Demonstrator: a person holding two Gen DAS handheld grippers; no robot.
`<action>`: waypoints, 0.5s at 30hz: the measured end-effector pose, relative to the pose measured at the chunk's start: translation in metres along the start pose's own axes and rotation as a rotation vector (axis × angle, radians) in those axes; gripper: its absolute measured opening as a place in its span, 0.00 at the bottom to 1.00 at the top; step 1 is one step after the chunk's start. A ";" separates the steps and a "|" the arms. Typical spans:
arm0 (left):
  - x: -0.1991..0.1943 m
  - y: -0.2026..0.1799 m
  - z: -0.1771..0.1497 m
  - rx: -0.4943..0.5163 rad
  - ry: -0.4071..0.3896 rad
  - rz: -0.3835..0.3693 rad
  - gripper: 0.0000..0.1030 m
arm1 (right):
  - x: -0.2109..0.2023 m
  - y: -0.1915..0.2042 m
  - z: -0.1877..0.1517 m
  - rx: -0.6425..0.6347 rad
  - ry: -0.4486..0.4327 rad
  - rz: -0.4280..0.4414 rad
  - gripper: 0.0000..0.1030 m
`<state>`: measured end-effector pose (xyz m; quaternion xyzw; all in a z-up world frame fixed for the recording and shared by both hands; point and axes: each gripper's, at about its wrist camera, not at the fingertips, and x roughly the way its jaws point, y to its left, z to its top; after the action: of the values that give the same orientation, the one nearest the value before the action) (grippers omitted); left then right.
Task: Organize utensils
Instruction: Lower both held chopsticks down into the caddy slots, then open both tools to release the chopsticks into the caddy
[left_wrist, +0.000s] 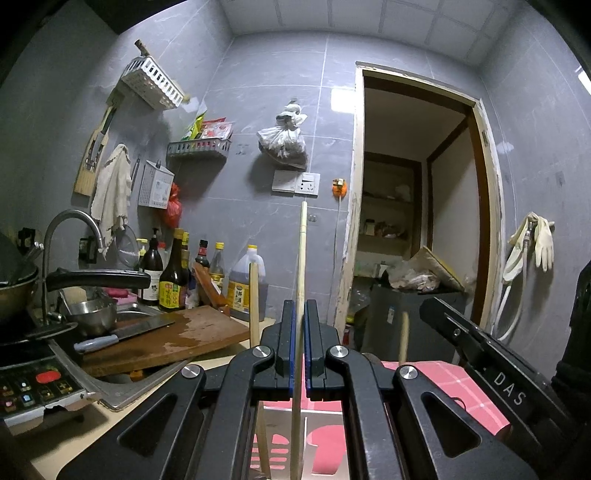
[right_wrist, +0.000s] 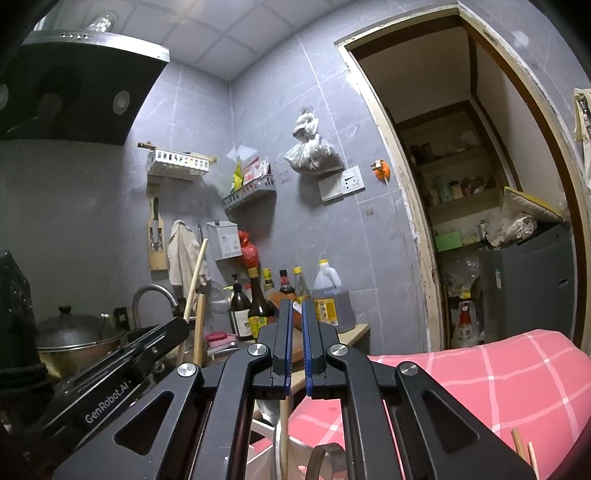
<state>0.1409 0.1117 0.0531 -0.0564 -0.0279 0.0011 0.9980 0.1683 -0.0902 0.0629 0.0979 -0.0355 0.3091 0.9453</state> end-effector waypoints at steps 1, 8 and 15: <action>0.000 0.000 -0.001 0.001 0.001 -0.002 0.02 | 0.000 0.000 0.000 0.000 0.003 0.002 0.03; -0.003 0.001 -0.005 0.008 0.021 -0.009 0.02 | -0.002 0.002 0.003 0.002 0.006 0.009 0.04; -0.009 -0.002 -0.008 0.006 0.043 -0.022 0.02 | -0.011 0.005 0.009 -0.012 0.005 0.011 0.05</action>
<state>0.1322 0.1087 0.0445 -0.0534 -0.0072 -0.0109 0.9985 0.1567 -0.0940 0.0715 0.0913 -0.0358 0.3141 0.9443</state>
